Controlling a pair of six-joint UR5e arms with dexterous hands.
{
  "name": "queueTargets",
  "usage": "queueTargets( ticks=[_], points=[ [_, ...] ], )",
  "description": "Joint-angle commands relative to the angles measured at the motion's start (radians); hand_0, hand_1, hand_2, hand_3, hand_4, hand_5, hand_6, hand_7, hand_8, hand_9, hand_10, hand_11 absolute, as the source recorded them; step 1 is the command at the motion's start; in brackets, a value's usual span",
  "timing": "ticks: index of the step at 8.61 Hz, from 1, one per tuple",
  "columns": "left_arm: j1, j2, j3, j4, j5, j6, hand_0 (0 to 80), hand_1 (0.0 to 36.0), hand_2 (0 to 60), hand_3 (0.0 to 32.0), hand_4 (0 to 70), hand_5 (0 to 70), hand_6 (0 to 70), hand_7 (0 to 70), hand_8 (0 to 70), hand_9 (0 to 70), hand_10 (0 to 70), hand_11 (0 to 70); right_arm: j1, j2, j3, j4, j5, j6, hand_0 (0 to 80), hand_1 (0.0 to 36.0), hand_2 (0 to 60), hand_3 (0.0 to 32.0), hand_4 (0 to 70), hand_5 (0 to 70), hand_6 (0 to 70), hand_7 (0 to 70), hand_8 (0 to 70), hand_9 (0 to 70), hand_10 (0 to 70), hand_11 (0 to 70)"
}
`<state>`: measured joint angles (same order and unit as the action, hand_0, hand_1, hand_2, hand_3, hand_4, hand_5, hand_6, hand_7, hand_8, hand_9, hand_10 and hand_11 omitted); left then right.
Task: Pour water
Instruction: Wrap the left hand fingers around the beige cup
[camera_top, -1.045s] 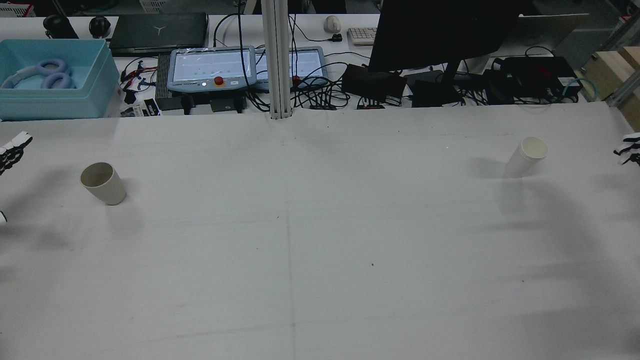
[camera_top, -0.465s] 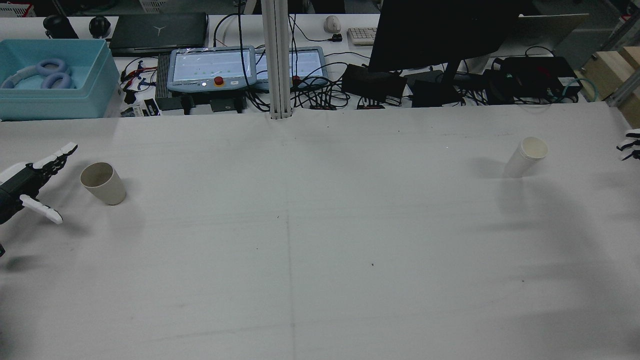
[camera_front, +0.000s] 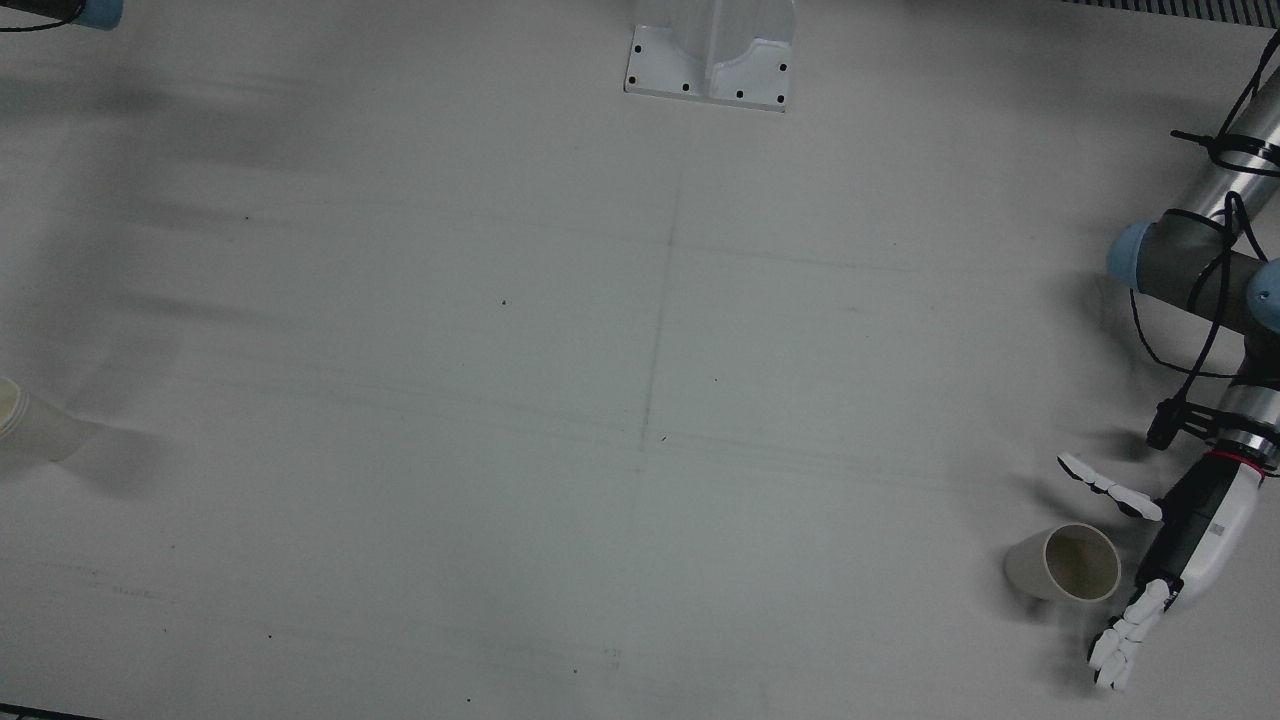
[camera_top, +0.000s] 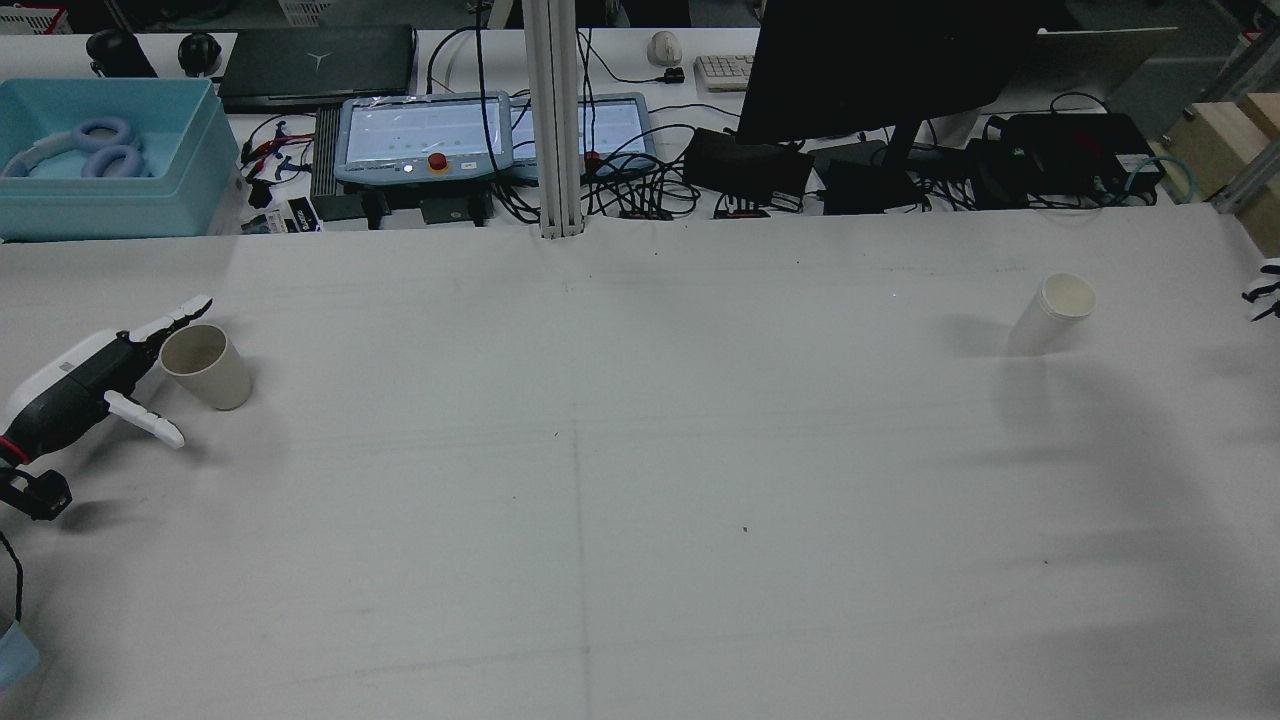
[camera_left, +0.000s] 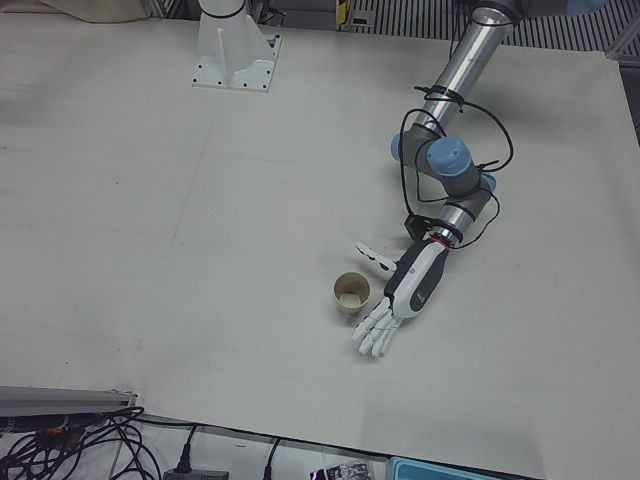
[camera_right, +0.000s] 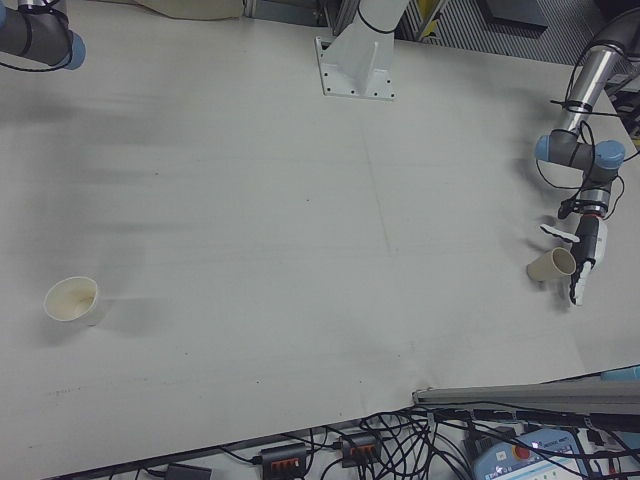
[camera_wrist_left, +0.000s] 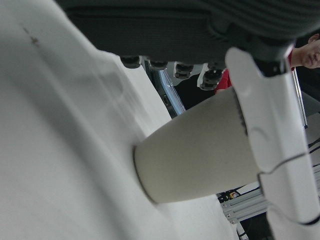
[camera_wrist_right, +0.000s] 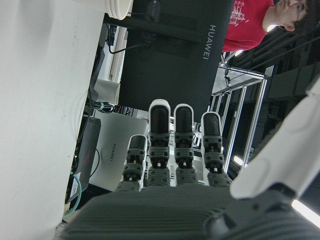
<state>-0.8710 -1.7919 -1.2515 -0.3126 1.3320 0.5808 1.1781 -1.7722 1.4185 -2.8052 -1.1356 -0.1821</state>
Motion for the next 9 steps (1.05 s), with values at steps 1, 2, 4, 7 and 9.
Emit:
queueTargets(
  ticks=[1,2,4,7,9],
  points=[
    [0.004,-0.055,0.015,0.038,-0.002,0.001,56.1,9.7,0.0,0.0,15.5,0.0,1.5,6.5,0.0,0.0,0.0,1.2,0.018,-0.019,0.010,0.001,-0.001,0.001,41.3,0.0,0.0,0.0,22.8,30.1,32.4,39.5,36.5,46.5,13.9,19.8],
    [0.004,-0.063,0.017,0.043,-0.002,0.002,56.7,9.9,0.0,0.0,15.8,0.0,1.5,6.5,0.0,0.0,0.0,1.2,0.021,-0.026,0.010,0.003,-0.001,0.003,41.2,0.0,0.0,0.0,22.7,29.7,32.2,39.2,36.4,46.3,14.1,20.2],
    [0.016,-0.066,0.015,0.047,-0.004,0.002,56.9,10.1,0.0,0.0,16.1,0.0,1.6,6.7,0.0,0.0,0.0,1.8,0.028,-0.032,0.010,0.003,-0.009,0.003,40.8,0.0,0.0,0.0,21.9,29.0,31.6,38.5,36.0,46.1,14.3,20.5],
    [0.026,-0.076,0.014,0.056,-0.017,0.002,56.8,9.1,0.0,0.0,40.8,30.0,0.9,5.4,0.0,0.0,0.7,2.2,0.043,-0.052,0.005,0.016,-0.013,0.003,40.6,0.0,0.0,0.0,20.1,28.0,29.9,37.0,35.3,45.8,15.1,21.7],
    [0.026,-0.075,0.008,0.058,-0.037,-0.002,56.0,8.0,0.0,0.0,52.9,70.0,2.8,6.6,0.0,0.0,2.0,3.5,0.048,-0.053,0.002,0.018,-0.015,0.003,40.4,0.0,0.0,0.0,21.0,27.7,30.0,36.8,35.3,46.0,15.5,22.2]
  ],
)
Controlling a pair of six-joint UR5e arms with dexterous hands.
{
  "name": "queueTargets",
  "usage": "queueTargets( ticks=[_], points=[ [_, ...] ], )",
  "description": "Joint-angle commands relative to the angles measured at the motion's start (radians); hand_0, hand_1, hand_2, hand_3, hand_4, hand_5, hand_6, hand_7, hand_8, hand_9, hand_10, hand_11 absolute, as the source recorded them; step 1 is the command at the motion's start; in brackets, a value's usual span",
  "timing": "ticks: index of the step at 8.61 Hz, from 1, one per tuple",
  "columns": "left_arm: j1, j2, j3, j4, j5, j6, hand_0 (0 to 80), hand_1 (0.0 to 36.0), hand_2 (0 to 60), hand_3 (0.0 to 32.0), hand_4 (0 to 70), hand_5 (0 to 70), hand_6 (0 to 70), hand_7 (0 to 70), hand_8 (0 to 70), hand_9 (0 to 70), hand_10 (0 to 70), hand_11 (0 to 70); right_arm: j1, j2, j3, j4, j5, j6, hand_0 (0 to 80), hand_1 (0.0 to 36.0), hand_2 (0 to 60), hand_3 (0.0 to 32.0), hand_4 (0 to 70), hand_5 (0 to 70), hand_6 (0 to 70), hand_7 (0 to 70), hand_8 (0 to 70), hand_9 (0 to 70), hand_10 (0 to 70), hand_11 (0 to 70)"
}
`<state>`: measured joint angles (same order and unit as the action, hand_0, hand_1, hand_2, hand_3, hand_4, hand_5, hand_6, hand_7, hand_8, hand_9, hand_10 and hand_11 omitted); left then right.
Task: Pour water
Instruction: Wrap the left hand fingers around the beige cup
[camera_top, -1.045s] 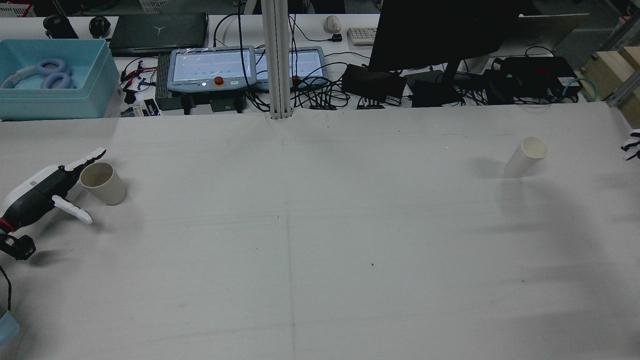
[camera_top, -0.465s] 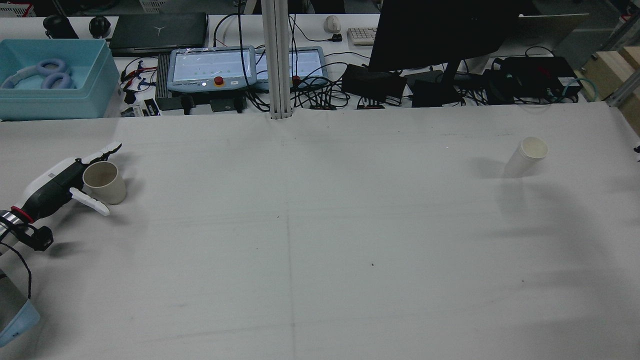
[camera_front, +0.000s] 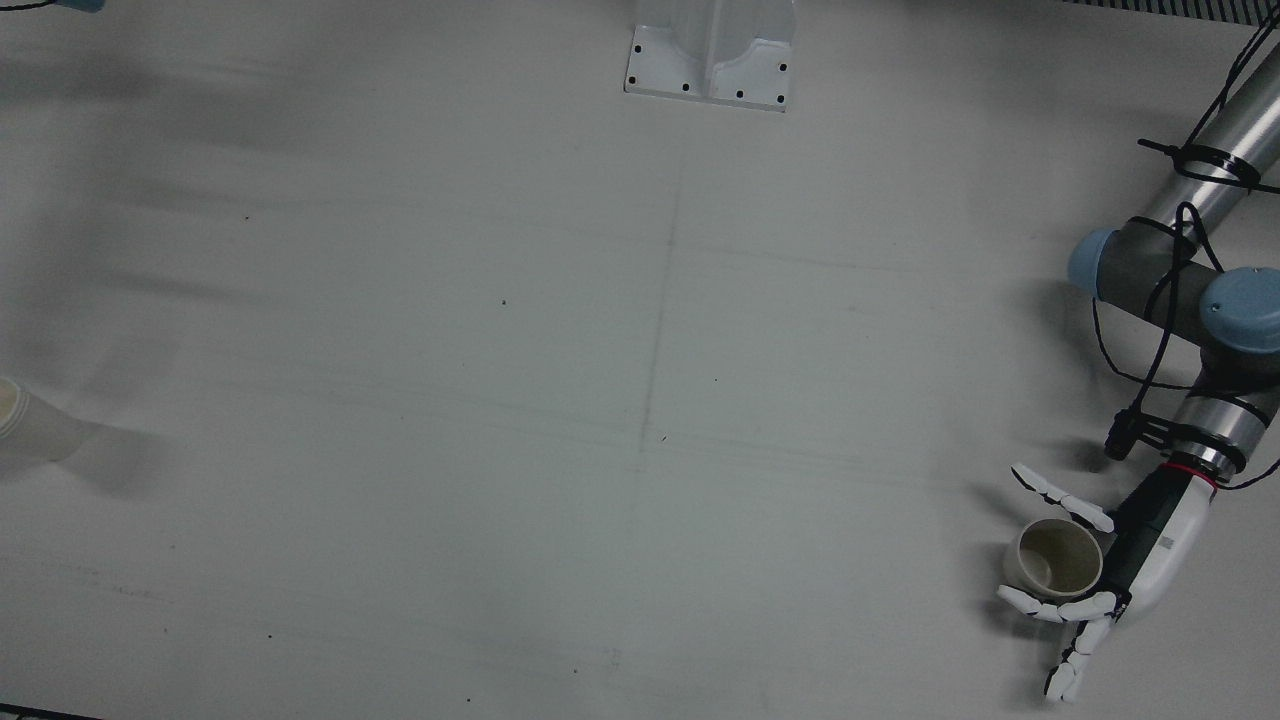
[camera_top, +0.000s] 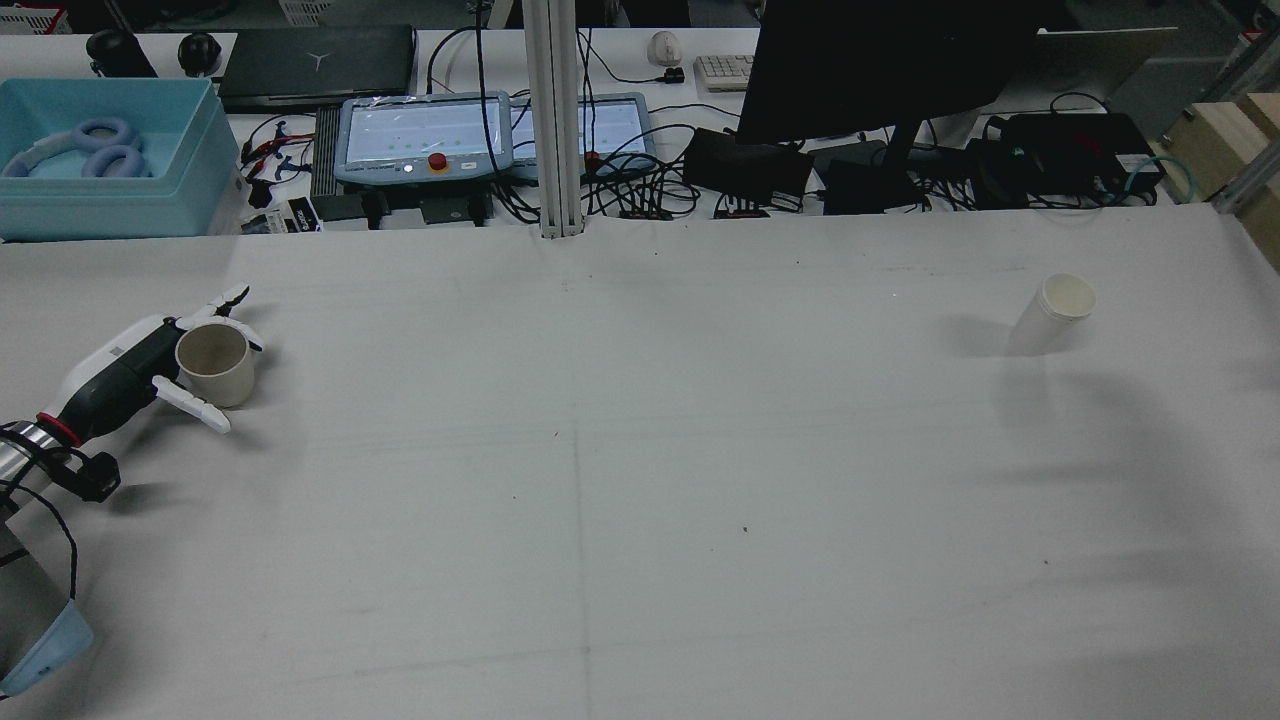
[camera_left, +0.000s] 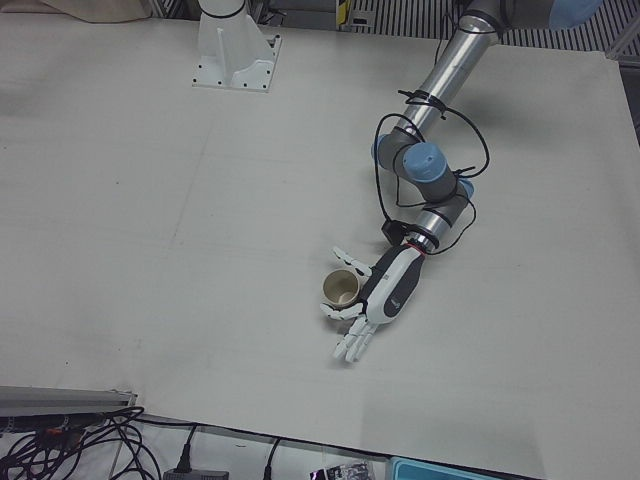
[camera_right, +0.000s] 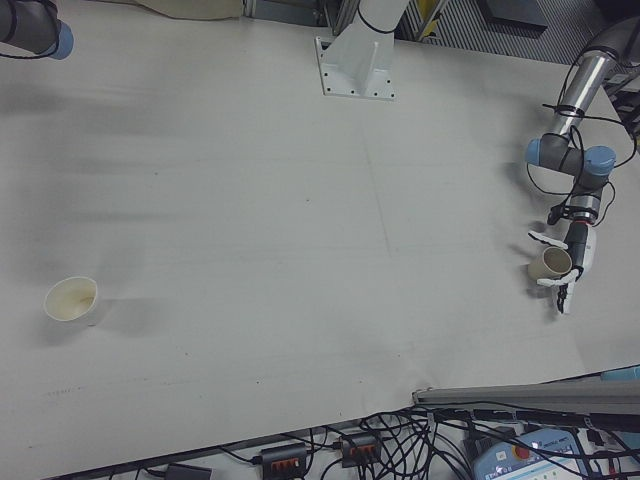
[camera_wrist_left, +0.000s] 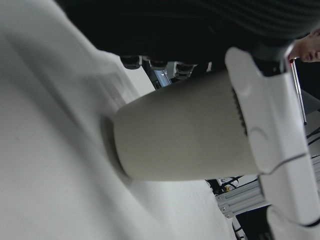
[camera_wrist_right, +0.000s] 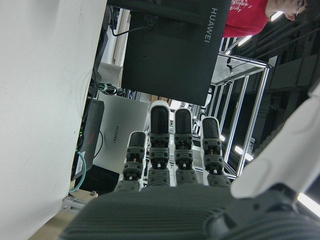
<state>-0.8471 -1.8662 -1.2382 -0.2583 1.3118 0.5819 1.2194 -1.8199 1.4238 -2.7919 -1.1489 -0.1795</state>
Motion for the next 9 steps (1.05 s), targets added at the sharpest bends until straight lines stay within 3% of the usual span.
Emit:
queueTargets(
  ticks=[1,2,3,4,5,9],
  points=[
    [0.002,-0.001,-0.006,0.005,-0.019,-0.007,57.2,8.9,0.0,0.0,57.6,70.0,5.1,8.8,0.9,0.3,3.5,5.6,0.008,-0.006,-0.006,0.005,-0.002,0.000,40.3,0.0,0.0,0.0,21.2,27.6,30.2,36.7,35.3,46.0,15.6,22.4],
    [0.000,-0.001,-0.004,0.001,-0.019,-0.010,65.1,15.8,0.0,0.0,70.0,70.0,8.2,11.5,3.9,2.6,5.3,8.5,0.009,-0.006,-0.008,0.005,-0.002,0.000,40.1,0.0,0.0,0.0,21.2,27.3,30.0,36.4,35.1,46.0,16.1,23.1],
    [-0.001,-0.001,-0.004,-0.004,-0.020,-0.013,63.9,29.2,43.6,0.0,70.0,70.0,9.6,12.8,5.2,4.2,6.4,10.7,0.014,-0.007,-0.008,0.009,-0.005,0.000,39.8,0.0,0.0,0.0,21.1,27.0,29.8,36.1,35.2,45.9,16.3,23.3],
    [-0.001,-0.001,-0.010,-0.003,-0.023,-0.014,57.7,35.5,60.0,0.0,70.0,70.0,9.5,13.4,5.2,4.4,6.9,11.4,0.023,-0.007,-0.008,0.011,-0.012,0.000,39.7,0.0,0.0,0.0,20.9,27.0,29.5,36.0,34.9,45.8,16.3,23.3],
    [-0.001,-0.001,-0.017,0.010,-0.023,-0.039,56.1,36.0,60.0,0.0,70.0,70.0,9.4,13.9,5.1,4.3,6.9,11.5,0.040,-0.007,-0.005,0.012,-0.015,0.000,39.7,0.0,0.0,0.0,21.2,27.1,29.6,36.1,35.1,45.9,16.2,23.2],
    [-0.001,-0.002,-0.191,0.239,-0.013,-0.230,56.7,36.0,60.0,0.0,70.0,70.0,10.3,15.8,5.8,5.5,6.6,11.2,0.094,-0.002,-0.005,0.049,-0.045,0.002,38.9,0.0,0.0,0.0,24.7,28.0,31.7,37.5,37.0,47.4,17.8,25.4]
  ],
)
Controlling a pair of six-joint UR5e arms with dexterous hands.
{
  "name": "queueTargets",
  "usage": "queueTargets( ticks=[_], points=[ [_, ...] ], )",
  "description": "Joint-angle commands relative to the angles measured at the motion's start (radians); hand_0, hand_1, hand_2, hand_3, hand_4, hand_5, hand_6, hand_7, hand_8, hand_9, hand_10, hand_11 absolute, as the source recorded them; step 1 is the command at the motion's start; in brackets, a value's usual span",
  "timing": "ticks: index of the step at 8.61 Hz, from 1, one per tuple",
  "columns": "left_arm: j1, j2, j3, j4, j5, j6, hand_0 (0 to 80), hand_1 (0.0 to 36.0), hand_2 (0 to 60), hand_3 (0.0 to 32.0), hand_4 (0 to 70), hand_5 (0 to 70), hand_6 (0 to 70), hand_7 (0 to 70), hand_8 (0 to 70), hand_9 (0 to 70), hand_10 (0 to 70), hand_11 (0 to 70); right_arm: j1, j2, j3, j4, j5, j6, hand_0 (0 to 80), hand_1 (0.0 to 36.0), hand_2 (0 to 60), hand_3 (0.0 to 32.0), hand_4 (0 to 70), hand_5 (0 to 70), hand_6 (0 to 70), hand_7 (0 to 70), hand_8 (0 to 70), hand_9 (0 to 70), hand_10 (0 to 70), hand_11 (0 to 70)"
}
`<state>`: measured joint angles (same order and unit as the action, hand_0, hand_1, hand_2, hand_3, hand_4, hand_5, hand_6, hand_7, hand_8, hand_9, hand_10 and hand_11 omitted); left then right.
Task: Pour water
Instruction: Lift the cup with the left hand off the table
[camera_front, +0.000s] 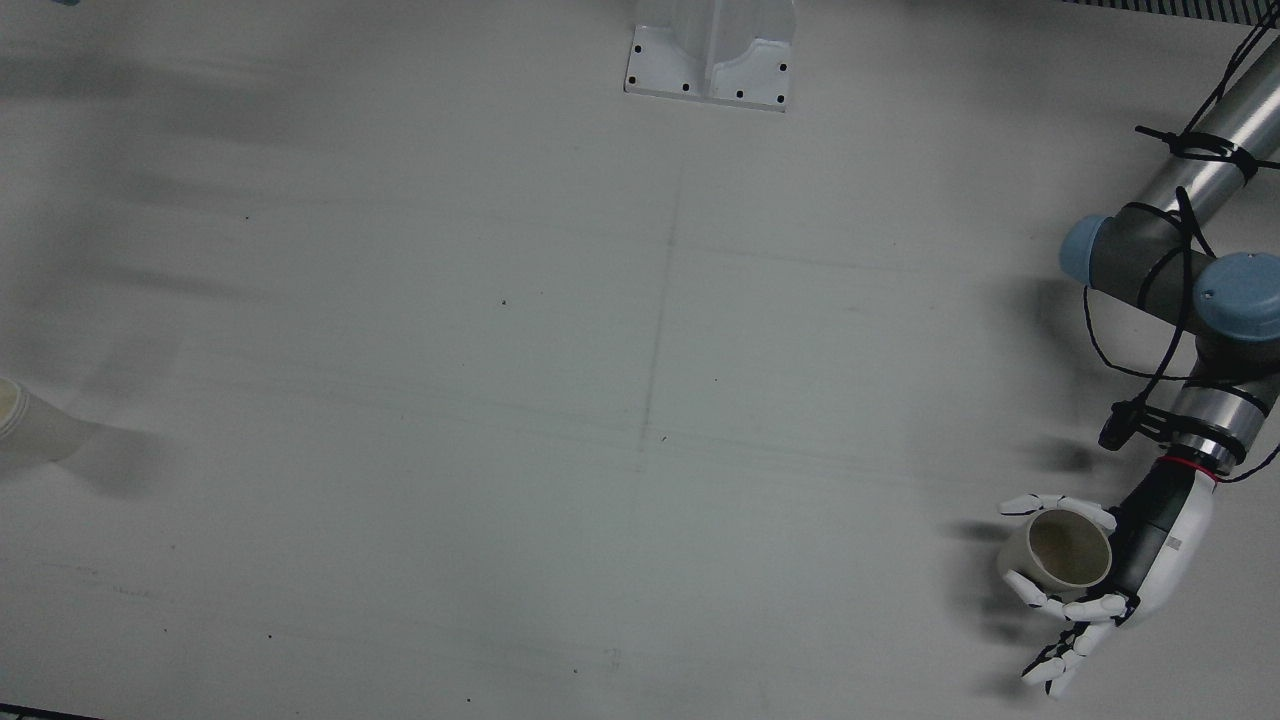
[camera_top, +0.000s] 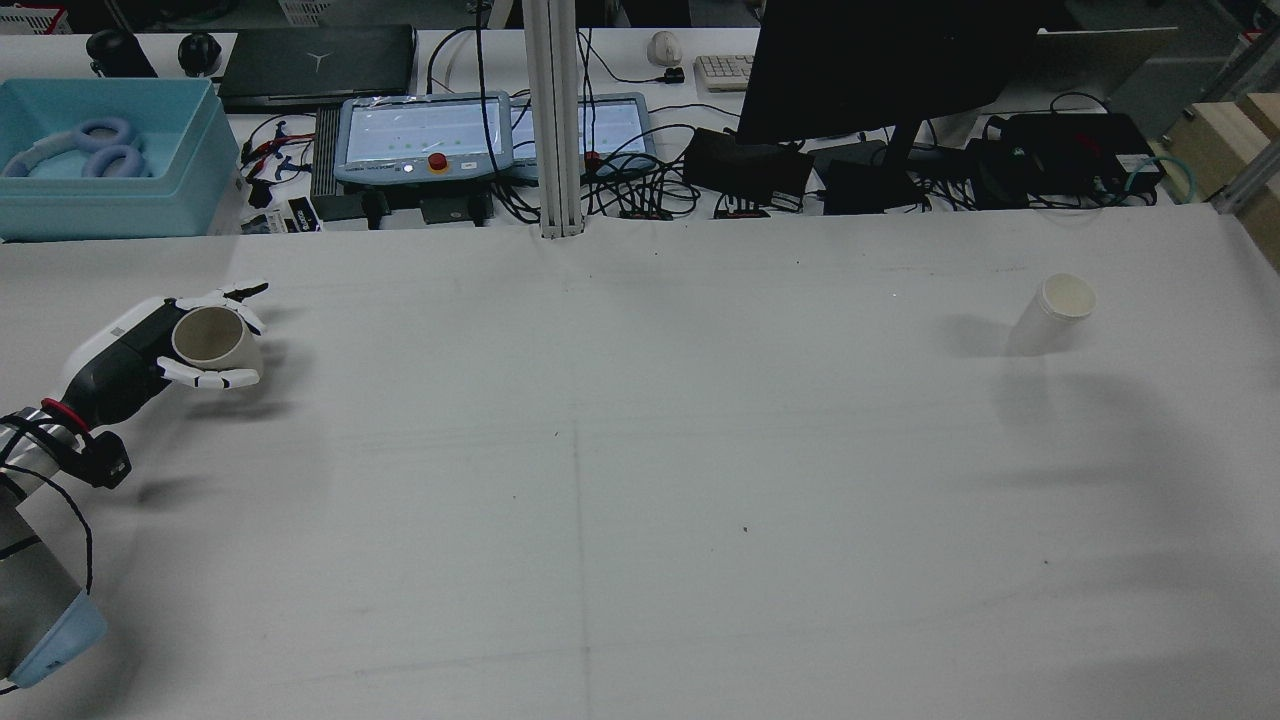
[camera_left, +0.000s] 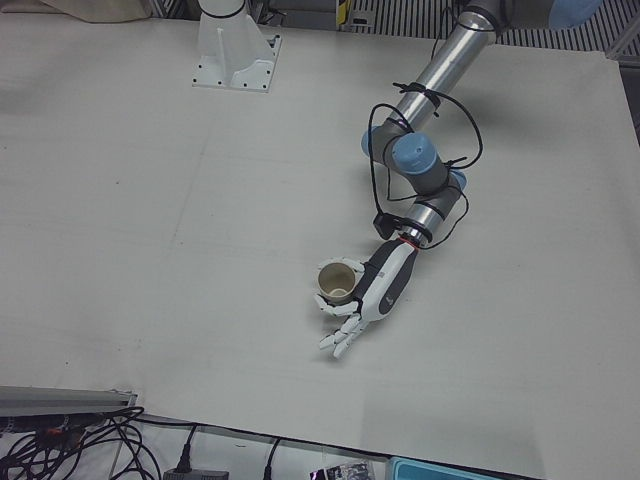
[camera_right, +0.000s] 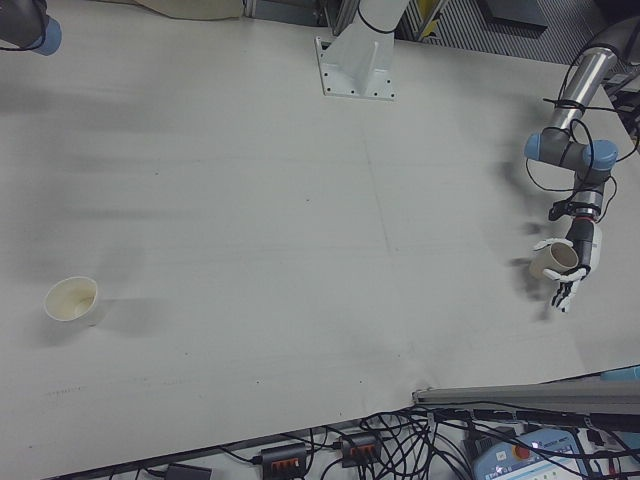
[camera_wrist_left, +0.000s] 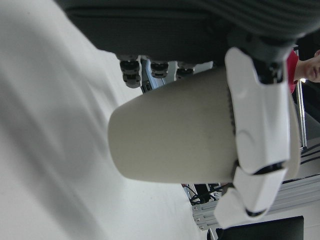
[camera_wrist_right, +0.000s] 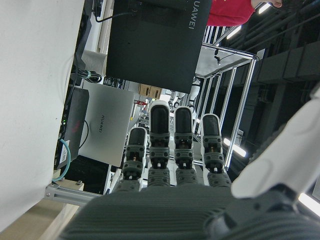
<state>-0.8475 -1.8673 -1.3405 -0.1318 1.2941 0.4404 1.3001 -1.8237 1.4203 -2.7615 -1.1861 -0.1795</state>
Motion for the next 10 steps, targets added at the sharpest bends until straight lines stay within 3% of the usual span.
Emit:
queueTargets(
  ticks=[1,2,4,5,7,8,10],
  points=[
    [-0.001,0.002,-0.170,0.214,0.008,-0.109,58.2,36.0,60.0,0.0,70.0,70.0,10.4,16.1,5.8,5.5,6.3,11.0,0.013,0.009,-0.004,0.017,-0.007,0.003,38.7,0.0,0.0,0.0,25.7,28.4,32.4,37.7,37.4,47.6,17.9,25.5],
    [-0.001,0.007,-0.251,0.297,0.022,-0.120,59.0,36.0,60.0,0.0,70.0,70.0,10.4,16.2,5.7,5.3,5.5,9.9,0.011,0.017,-0.009,0.019,-0.007,0.002,39.1,0.0,0.0,0.0,25.6,28.4,32.3,37.5,37.3,47.3,17.4,24.8],
    [-0.001,-0.001,-0.360,0.426,0.140,-0.121,59.2,36.0,60.0,0.0,70.0,70.0,11.3,16.1,5.8,4.9,3.8,7.5,-0.025,0.070,-0.061,0.020,-0.007,-0.005,39.6,0.0,0.0,0.0,24.7,29.0,32.4,36.5,36.8,46.5,16.1,22.9],
    [-0.005,-0.016,-0.409,0.476,0.146,-0.121,61.0,36.0,60.0,0.0,70.0,70.0,11.5,16.2,5.8,4.7,3.4,6.9,-0.059,0.101,-0.164,0.022,-0.007,-0.003,40.5,0.4,0.0,0.0,24.4,29.6,32.6,36.4,36.3,45.9,15.1,21.6],
    [-0.007,-0.073,-0.436,0.529,0.146,-0.123,61.8,36.0,60.0,0.0,70.0,70.0,11.3,16.2,5.7,4.6,3.0,6.4,-0.079,0.217,-0.347,0.031,-0.009,-0.018,42.9,2.9,0.1,0.0,18.0,27.6,27.7,32.1,32.7,42.8,12.8,18.6],
    [-0.005,-0.098,-0.436,0.534,0.145,-0.124,61.6,36.0,60.0,0.0,70.0,70.0,11.1,16.2,5.5,4.5,3.0,6.3,-0.076,0.233,-0.362,0.031,-0.007,-0.050,42.9,4.2,1.2,0.0,15.4,24.3,22.1,27.0,27.3,36.5,8.0,11.8],
    [-0.007,-0.130,-0.436,0.541,0.143,-0.126,61.3,36.0,60.0,0.0,70.0,70.0,10.6,15.9,5.4,4.6,2.9,6.1,-0.068,0.257,-0.365,0.031,-0.004,-0.116,41.4,4.3,1.9,0.0,13.6,21.4,17.9,21.5,21.8,29.1,5.3,7.9]
  ],
)
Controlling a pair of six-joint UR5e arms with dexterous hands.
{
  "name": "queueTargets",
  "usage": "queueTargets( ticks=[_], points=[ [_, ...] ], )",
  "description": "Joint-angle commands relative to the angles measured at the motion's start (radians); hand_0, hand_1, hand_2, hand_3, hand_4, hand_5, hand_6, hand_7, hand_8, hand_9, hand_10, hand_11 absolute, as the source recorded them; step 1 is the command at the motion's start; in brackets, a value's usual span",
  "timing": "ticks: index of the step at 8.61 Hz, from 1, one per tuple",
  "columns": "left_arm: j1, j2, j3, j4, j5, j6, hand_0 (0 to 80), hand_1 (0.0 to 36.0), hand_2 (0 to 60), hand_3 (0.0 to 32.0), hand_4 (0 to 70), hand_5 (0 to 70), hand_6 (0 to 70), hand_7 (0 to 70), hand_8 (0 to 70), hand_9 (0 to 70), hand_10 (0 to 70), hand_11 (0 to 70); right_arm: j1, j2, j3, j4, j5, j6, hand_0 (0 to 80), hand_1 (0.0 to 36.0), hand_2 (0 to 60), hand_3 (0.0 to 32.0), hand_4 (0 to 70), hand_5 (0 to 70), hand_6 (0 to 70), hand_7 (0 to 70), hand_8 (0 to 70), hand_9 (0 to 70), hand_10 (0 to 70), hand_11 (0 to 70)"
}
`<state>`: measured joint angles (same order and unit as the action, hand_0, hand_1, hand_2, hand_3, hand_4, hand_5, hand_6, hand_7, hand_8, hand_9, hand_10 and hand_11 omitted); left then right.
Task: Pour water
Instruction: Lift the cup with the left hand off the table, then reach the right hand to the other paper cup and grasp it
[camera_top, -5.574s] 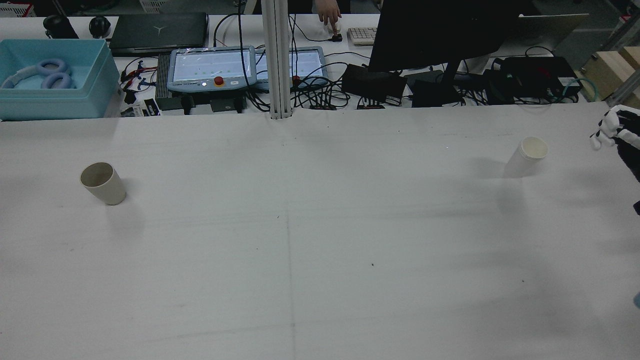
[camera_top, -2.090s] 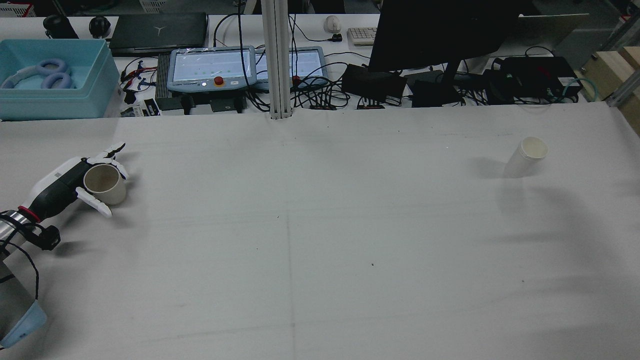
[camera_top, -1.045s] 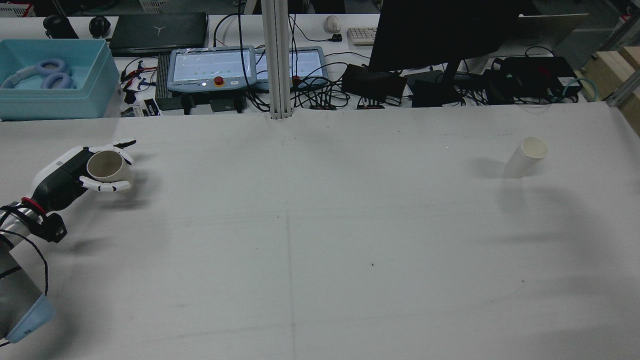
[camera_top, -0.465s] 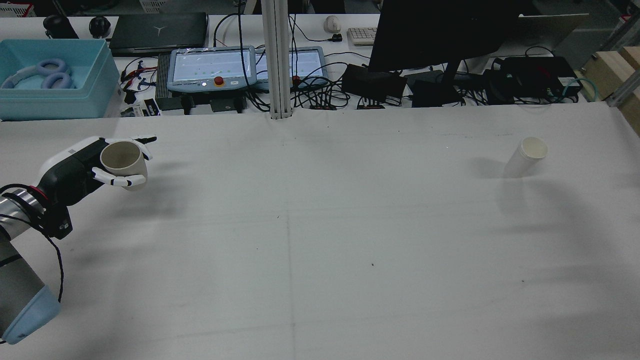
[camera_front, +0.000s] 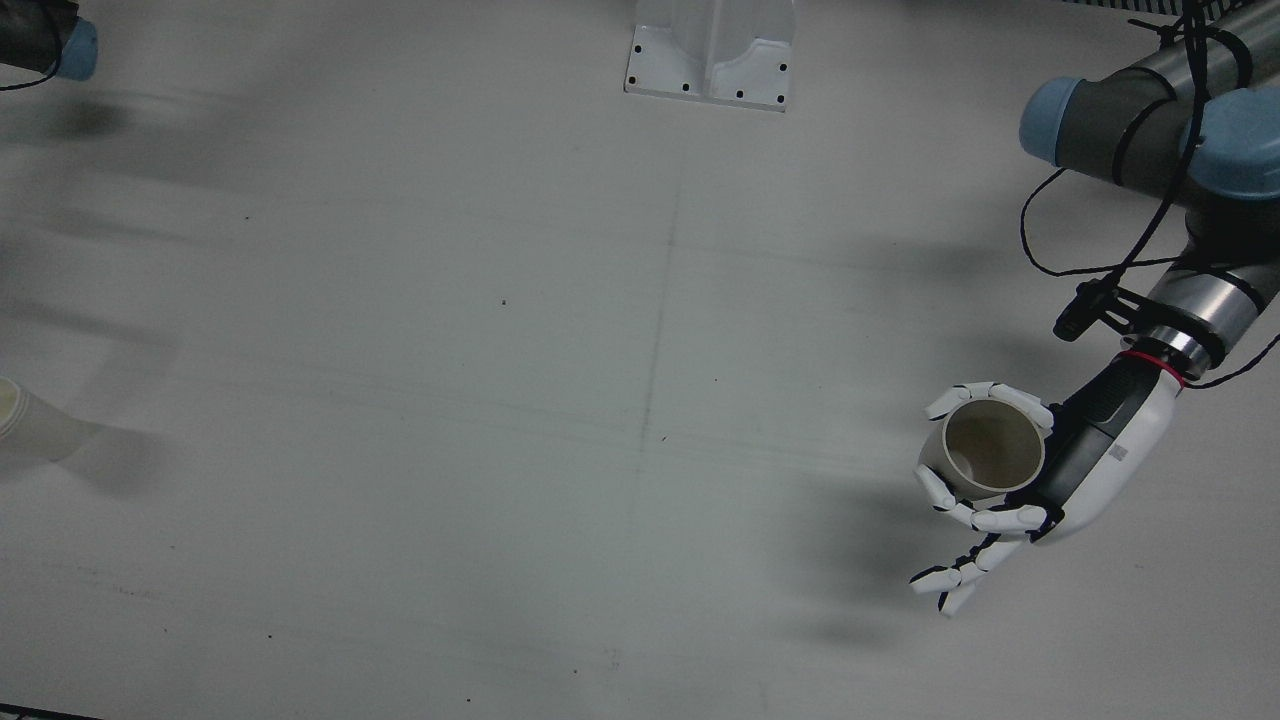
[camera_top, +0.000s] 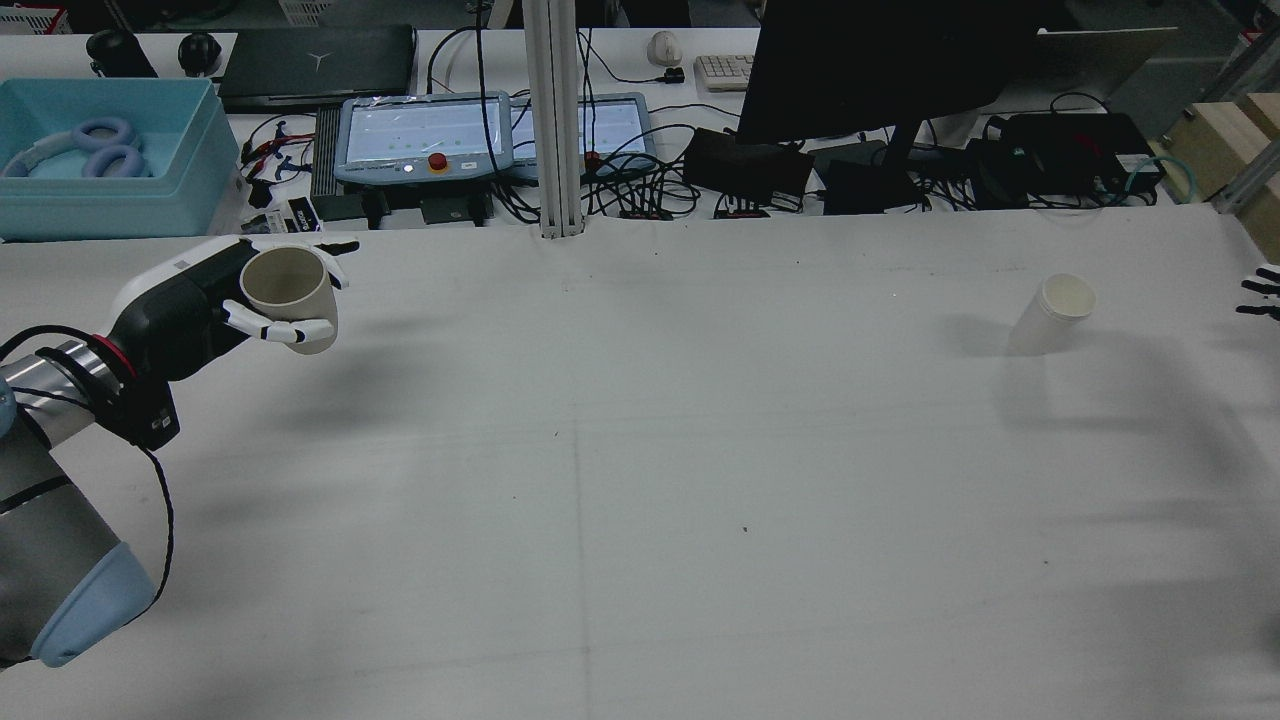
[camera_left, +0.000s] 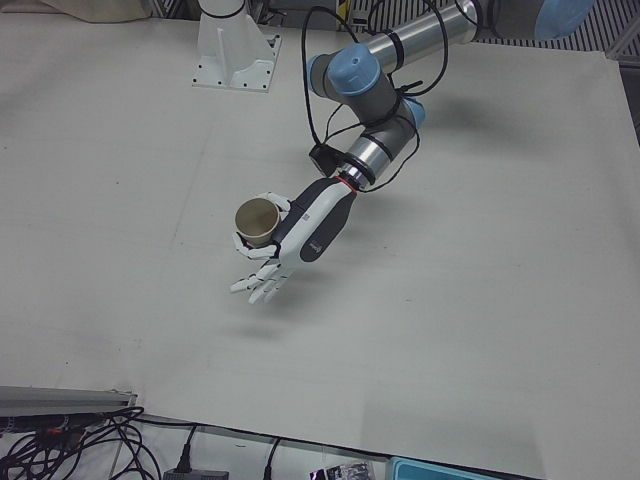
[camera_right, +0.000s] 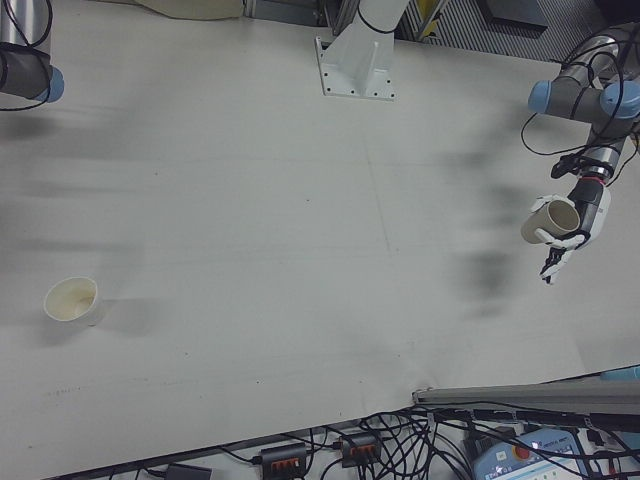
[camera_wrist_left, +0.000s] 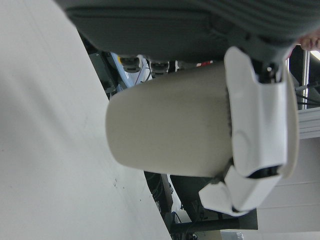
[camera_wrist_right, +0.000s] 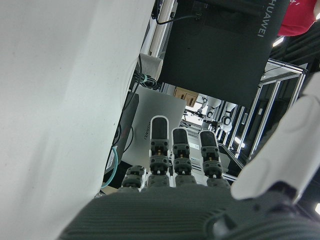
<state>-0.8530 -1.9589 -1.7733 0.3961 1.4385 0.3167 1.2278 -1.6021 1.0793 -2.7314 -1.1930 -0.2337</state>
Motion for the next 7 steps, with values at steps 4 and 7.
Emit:
queueTargets(
  ticks=[4,7],
  points=[
    [0.000,-0.058,-0.018,0.023,-0.004,-0.004,62.0,36.0,60.0,0.0,70.0,70.0,10.7,16.0,5.5,4.8,3.0,6.3,-0.079,0.170,-0.094,-0.002,0.004,-0.212,40.9,3.3,0.0,0.0,5.9,10.6,10.4,10.9,11.2,13.3,0.0,0.0],
    [0.002,-0.066,-0.014,0.021,-0.010,-0.002,61.2,36.0,60.0,0.0,70.0,70.0,11.0,16.4,5.6,4.9,3.0,6.3,-0.141,0.202,-0.121,-0.004,0.035,-0.288,39.9,3.2,0.0,0.0,2.6,8.3,8.8,9.5,9.8,11.8,0.0,0.0]
  ],
)
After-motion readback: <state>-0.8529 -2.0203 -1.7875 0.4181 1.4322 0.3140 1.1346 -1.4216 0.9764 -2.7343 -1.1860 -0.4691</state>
